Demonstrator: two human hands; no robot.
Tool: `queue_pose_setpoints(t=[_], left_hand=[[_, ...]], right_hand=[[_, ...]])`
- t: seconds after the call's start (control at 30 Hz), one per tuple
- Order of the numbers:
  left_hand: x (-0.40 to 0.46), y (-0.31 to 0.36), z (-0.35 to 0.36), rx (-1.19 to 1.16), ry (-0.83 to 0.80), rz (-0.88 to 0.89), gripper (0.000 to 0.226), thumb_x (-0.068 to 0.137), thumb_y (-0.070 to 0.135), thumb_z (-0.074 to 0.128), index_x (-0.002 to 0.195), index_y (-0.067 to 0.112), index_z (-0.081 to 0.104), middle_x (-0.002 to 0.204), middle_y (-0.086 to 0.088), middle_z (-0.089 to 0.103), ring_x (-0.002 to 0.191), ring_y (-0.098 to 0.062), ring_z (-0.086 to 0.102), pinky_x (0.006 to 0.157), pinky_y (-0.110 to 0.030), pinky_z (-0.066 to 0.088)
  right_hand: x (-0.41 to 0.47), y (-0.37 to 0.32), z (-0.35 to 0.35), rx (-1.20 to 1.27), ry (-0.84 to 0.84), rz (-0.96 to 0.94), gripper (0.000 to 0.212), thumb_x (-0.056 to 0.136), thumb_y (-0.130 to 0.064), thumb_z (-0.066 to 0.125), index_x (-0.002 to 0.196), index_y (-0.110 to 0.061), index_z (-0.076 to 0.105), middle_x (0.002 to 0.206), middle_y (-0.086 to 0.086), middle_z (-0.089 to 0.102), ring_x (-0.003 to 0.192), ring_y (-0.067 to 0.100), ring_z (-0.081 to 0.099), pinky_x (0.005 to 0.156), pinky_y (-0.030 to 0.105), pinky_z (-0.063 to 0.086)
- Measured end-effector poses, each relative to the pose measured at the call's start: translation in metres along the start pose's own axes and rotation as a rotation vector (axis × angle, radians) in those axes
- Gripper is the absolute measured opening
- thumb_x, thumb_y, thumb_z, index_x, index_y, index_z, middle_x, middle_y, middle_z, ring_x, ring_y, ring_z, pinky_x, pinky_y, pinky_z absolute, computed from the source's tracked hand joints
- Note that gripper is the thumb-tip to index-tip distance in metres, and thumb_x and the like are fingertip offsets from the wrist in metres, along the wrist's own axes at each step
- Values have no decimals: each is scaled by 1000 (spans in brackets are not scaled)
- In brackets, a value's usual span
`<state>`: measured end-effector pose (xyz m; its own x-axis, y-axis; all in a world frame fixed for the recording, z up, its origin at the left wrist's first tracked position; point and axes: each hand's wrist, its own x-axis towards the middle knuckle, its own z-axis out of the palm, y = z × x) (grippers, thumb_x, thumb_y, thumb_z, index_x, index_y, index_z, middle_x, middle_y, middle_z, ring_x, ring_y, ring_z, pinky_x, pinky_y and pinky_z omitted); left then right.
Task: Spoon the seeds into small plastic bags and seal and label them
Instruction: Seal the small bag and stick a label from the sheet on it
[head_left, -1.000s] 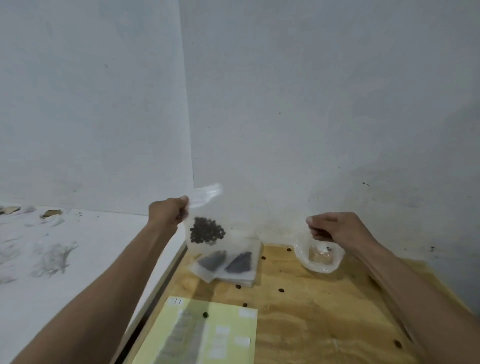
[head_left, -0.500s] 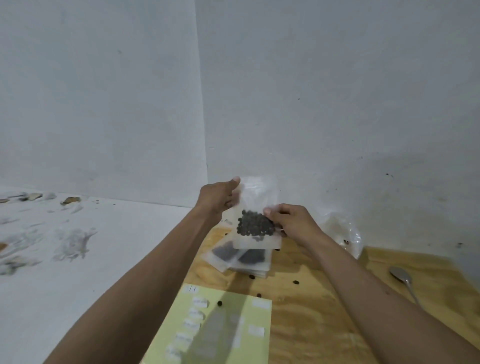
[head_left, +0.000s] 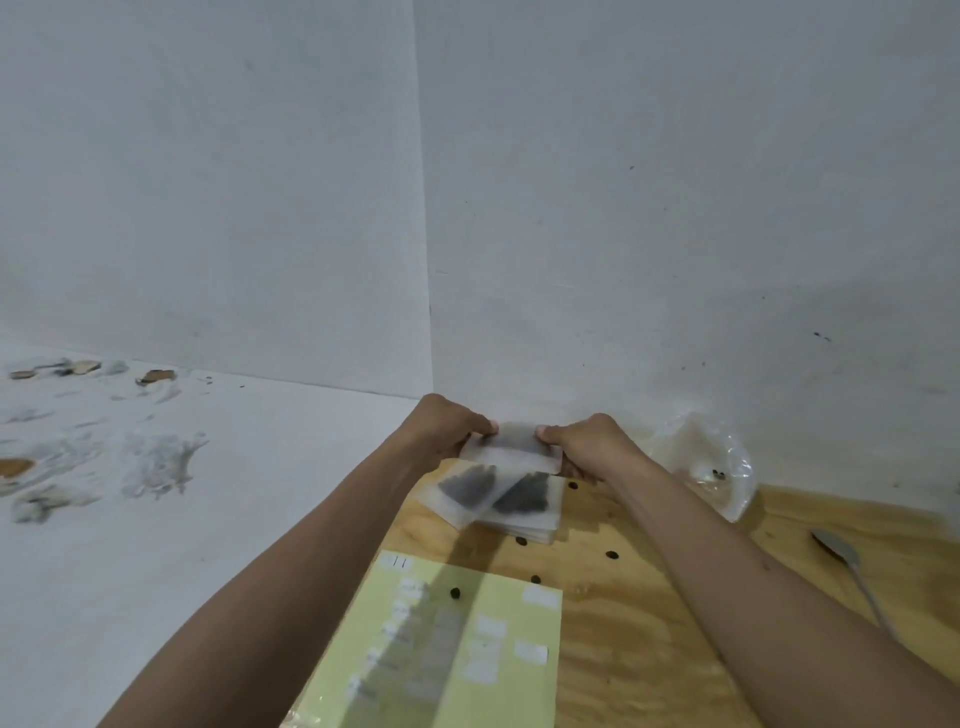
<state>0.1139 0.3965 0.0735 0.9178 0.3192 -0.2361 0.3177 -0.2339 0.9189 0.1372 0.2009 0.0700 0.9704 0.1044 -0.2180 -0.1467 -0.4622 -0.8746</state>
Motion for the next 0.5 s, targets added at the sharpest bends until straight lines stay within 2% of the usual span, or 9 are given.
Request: queue_pose_setpoints(t=[0.07, 0.13, 0.17, 0.23, 0.3, 0.4, 0.5], left_hand=[[1, -8, -1, 57, 22, 30, 16, 78, 11, 85, 80, 0, 74, 74, -8, 62, 66, -19, 58, 54, -22, 47], [6, -20, 1, 108, 38, 54, 20, 81, 13, 82, 90, -3, 76, 83, -8, 65, 74, -19, 59, 62, -24, 47], [7, -27, 3, 145, 45, 64, 21, 82, 16, 81, 90, -3, 76, 88, -9, 67, 78, -18, 59, 67, -26, 47], [12, -37, 7, 242, 52, 76, 17, 83, 21, 78, 83, 7, 70, 89, -8, 65, 79, -18, 57, 73, -29, 46], [16, -45, 11, 346, 52, 78, 15, 85, 24, 75, 85, 16, 62, 86, -3, 57, 76, -18, 53, 74, -31, 43], [20, -52, 13, 368, 33, 63, 13, 89, 20, 72, 89, 13, 61, 81, 0, 50, 65, -11, 45, 67, -27, 41], [24, -50, 12, 322, 33, 39, 13, 91, 15, 68, 83, 9, 59, 79, -6, 51, 67, -15, 48, 63, -27, 40]], right_hand=[[0, 1, 10, -33, -31, -34, 34, 91, -31, 72, 71, -9, 54, 60, 7, 58, 52, 20, 57, 57, 29, 45], [1, 5, 23, -116, -36, -55, 33, 91, -35, 70, 76, -9, 57, 72, 11, 62, 67, 26, 65, 65, 34, 49], [1, 7, 29, -169, -24, -61, 33, 92, -36, 68, 78, -9, 58, 75, 10, 62, 70, 26, 63, 63, 33, 48], [1, 9, 39, -296, -4, -80, 35, 95, -35, 65, 75, -9, 53, 69, 6, 55, 61, 20, 53, 52, 29, 37], [0, 10, 47, -395, 4, -78, 39, 98, -33, 61, 69, -11, 46, 64, 1, 49, 55, 15, 45, 45, 26, 31], [3, 14, 60, -444, 12, -39, 39, 98, -31, 60, 68, -13, 44, 66, 2, 49, 58, 17, 47, 47, 26, 33], [7, 14, 64, -375, 30, -8, 35, 96, -29, 63, 70, -12, 47, 68, 3, 52, 61, 18, 51, 50, 26, 36]])
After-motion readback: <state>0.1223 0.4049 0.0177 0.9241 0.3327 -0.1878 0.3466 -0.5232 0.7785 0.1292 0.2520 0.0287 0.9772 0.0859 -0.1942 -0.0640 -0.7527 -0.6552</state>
